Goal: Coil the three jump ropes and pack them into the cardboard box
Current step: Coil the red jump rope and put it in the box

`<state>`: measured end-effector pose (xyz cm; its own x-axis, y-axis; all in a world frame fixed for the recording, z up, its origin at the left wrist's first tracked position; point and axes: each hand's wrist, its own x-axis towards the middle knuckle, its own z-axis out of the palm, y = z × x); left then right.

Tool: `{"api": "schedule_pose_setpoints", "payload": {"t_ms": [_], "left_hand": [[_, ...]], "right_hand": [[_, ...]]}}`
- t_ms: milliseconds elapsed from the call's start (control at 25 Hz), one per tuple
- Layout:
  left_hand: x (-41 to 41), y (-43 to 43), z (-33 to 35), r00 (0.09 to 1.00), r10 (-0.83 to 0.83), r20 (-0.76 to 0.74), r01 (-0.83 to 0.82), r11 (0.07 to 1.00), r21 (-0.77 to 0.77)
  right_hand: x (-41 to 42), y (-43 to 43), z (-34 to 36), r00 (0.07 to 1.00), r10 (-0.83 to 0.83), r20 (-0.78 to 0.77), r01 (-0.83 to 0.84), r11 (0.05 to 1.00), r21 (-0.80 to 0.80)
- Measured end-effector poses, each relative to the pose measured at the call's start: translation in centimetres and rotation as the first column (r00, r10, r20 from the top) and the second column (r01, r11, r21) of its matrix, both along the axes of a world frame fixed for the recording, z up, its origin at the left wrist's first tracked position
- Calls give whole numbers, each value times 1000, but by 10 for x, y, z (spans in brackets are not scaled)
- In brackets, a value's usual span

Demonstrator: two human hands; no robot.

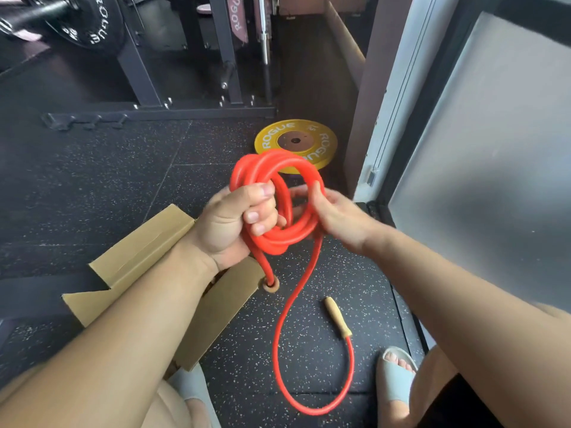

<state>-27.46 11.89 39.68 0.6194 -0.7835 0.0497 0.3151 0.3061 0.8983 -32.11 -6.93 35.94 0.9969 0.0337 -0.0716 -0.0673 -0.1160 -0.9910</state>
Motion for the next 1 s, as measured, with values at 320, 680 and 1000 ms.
{"api": "schedule_pose_setpoints", "payload": {"t_ms": [320,680,1000], "left_hand": [[11,1,2,895,446,12,-445,892,83],[21,-4,-12,559,681,472,-822,529,211],[22,-5,-7,637,60,768,-686,497,531]], "right_hand": [[-9,28,-29,972,47,-229,-69,994,-90],[-7,44,-12,933,354,-63,-178,301,-937],[-7,28,9,824,507,252,50,378,-924]]}}
